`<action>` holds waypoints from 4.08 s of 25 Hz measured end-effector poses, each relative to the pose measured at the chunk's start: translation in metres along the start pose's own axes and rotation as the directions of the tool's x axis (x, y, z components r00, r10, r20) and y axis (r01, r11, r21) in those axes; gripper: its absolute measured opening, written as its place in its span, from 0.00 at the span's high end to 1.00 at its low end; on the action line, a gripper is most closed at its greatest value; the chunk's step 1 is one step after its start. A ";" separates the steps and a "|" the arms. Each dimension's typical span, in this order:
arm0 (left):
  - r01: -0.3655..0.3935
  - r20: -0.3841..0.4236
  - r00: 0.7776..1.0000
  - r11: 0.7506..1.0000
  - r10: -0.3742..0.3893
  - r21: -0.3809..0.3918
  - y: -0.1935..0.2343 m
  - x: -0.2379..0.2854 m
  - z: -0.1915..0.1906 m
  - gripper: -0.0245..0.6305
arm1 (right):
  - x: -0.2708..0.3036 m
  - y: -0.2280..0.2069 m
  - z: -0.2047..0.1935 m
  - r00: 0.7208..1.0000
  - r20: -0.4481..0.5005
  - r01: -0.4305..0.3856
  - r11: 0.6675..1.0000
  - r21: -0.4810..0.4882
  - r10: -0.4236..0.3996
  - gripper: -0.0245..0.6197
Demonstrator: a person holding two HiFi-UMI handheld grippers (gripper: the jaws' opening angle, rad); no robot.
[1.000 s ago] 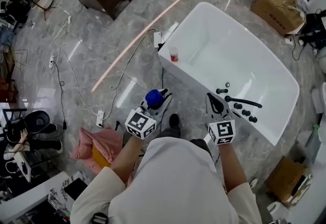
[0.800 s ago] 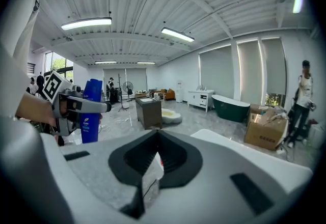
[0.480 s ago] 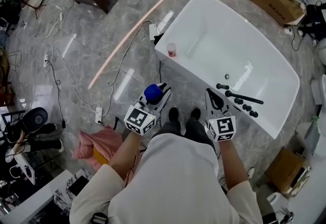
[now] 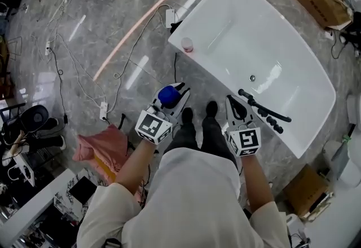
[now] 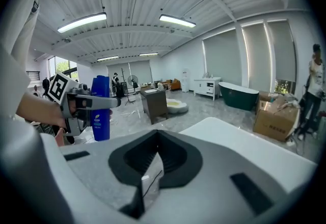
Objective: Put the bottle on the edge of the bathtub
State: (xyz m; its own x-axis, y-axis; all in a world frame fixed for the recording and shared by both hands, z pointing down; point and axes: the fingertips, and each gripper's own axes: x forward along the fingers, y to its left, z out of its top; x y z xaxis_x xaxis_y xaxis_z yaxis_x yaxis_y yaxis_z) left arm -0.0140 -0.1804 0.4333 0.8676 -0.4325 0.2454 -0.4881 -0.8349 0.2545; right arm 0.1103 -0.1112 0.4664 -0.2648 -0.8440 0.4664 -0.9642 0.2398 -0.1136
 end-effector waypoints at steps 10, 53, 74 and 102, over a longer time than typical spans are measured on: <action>-0.014 -0.015 1.000 0.999 0.015 0.050 0.022 0.075 -0.047 0.84 | 0.049 -0.040 -0.049 0.997 -0.056 -0.044 0.998 0.043 0.046 0.96; -0.011 0.045 0.999 0.965 -0.001 0.261 0.101 0.290 -0.315 0.84 | 0.221 -0.095 -0.329 0.974 -0.214 -0.020 0.975 0.222 0.069 0.96; -0.026 0.137 0.990 0.939 -0.022 0.343 0.098 0.302 -0.330 0.83 | 0.226 -0.095 -0.363 0.971 -0.234 0.002 0.971 0.238 0.055 0.96; 0.006 0.005 1.000 0.951 -0.008 0.309 0.101 0.271 -0.336 0.48 | 0.208 -0.086 -0.341 0.977 -0.211 0.037 0.974 0.225 0.011 0.96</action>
State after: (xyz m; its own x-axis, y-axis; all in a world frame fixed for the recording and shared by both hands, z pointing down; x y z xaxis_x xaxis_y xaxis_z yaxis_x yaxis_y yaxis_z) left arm 0.1403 -0.2676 0.8403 0.8720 -0.4273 0.2387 -0.4296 -0.9019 -0.0452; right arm 0.1432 -0.1432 0.8721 -0.2664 -0.7210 0.6397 -0.9521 0.0937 -0.2910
